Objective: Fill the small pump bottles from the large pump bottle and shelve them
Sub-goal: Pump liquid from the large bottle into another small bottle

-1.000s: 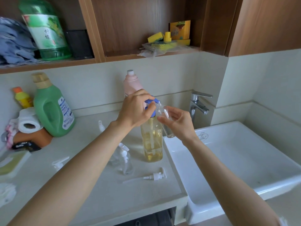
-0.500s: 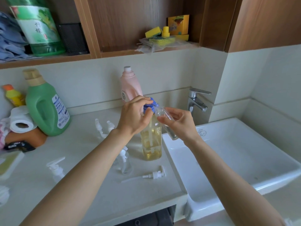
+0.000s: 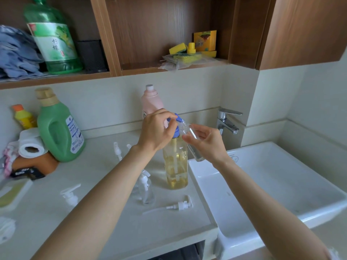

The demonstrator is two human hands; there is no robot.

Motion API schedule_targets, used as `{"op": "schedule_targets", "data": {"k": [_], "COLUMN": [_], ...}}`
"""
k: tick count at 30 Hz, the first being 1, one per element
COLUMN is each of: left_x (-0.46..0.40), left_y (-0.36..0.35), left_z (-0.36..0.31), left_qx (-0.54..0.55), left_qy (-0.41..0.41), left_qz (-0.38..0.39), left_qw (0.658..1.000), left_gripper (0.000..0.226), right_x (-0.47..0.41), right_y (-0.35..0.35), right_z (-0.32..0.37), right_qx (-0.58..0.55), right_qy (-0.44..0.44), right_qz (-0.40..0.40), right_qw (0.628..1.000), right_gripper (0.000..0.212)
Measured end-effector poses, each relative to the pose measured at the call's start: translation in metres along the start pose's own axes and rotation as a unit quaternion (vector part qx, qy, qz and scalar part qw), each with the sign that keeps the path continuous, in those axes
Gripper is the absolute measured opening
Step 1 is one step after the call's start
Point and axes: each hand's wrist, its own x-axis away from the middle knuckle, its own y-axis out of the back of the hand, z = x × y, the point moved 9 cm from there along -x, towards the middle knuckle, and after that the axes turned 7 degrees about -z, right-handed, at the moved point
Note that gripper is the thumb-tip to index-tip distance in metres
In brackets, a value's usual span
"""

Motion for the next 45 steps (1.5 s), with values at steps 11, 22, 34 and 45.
{"op": "schedule_targets", "data": {"k": [11, 22, 34, 45], "left_x": [0.014, -0.002, 0.026, 0.013], "left_y": [-0.005, -0.004, -0.014, -0.004], "left_z": [0.003, -0.009, 0.011, -0.004], "left_qx": [-0.002, -0.039, 0.004, -0.044], "left_qy": [-0.008, -0.018, 0.004, -0.037], "left_qz": [-0.029, 0.013, -0.016, 0.023], "left_qw": [1.000, 0.999, 1.000, 0.998], "left_gripper": [0.032, 0.040, 0.037, 0.043], "right_x": [-0.001, -0.003, -0.001, -0.004], "right_y": [-0.004, -0.001, 0.001, 0.006], "right_z": [-0.009, 0.008, 0.001, 0.017], "right_qx": [0.080, 0.102, 0.138, 0.140], "right_qy": [0.030, 0.044, 0.055, 0.067], "right_qz": [0.033, 0.024, 0.013, 0.001], "right_qw": [0.996, 0.994, 0.989, 0.988], "right_gripper": [0.057, 0.069, 0.069, 0.051]}}
